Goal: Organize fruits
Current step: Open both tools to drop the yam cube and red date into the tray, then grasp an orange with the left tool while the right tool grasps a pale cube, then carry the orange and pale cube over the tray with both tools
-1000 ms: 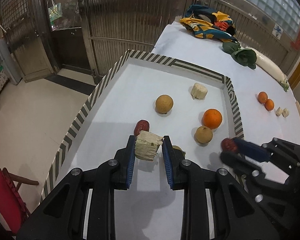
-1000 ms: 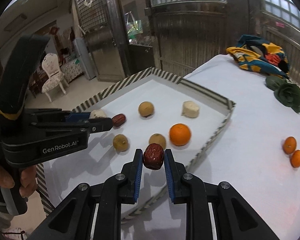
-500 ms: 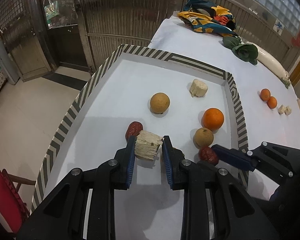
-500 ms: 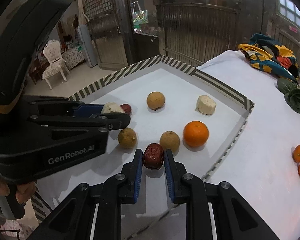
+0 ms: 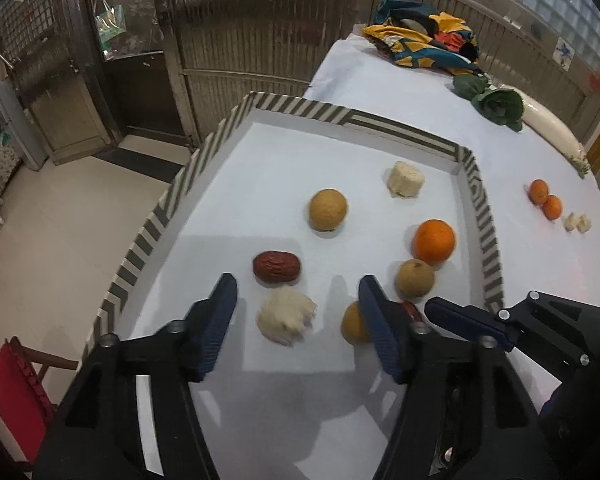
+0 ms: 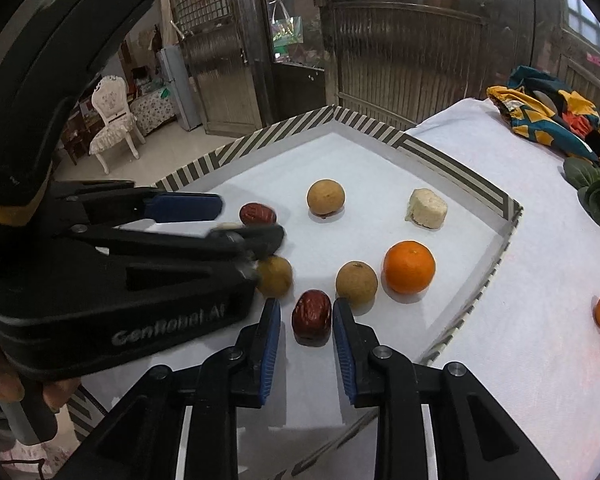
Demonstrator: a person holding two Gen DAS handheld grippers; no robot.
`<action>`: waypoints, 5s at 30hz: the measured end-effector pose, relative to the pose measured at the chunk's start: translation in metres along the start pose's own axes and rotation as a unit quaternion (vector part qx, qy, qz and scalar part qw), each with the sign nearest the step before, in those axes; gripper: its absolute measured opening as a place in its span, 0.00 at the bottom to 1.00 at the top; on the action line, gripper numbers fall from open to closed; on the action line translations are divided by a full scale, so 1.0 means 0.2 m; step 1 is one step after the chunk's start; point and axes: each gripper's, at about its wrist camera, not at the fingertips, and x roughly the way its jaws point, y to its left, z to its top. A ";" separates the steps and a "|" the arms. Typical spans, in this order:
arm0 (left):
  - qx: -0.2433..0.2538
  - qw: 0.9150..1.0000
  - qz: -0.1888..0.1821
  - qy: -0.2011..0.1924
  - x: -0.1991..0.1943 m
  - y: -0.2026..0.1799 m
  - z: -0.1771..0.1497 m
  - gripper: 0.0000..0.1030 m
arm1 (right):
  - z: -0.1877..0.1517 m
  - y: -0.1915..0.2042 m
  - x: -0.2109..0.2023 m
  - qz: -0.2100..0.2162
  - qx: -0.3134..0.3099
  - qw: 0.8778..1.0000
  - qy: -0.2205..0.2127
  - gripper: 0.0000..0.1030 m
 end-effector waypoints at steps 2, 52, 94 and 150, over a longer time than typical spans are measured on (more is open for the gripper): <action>0.004 1.000 0.002 -0.002 -0.01 -0.02 0.00 0.62 | -0.01 -0.02 -0.02 0.002 0.010 1.000 -0.004 0.25; 0.160 0.978 -0.129 0.022 0.04 -1.21 0.29 0.62 | -0.52 -1.45 -0.54 -0.151 0.214 0.964 -0.043 0.29; 0.118 0.983 -0.134 0.034 0.14 -1.17 0.35 0.28 | -0.53 -1.34 -0.68 -0.127 0.213 0.966 -0.078 0.27; 0.010 0.997 -0.061 -0.048 -0.21 -0.19 0.13 0.28 | -0.21 -0.37 -0.49 -0.044 0.090 0.990 -0.094 0.27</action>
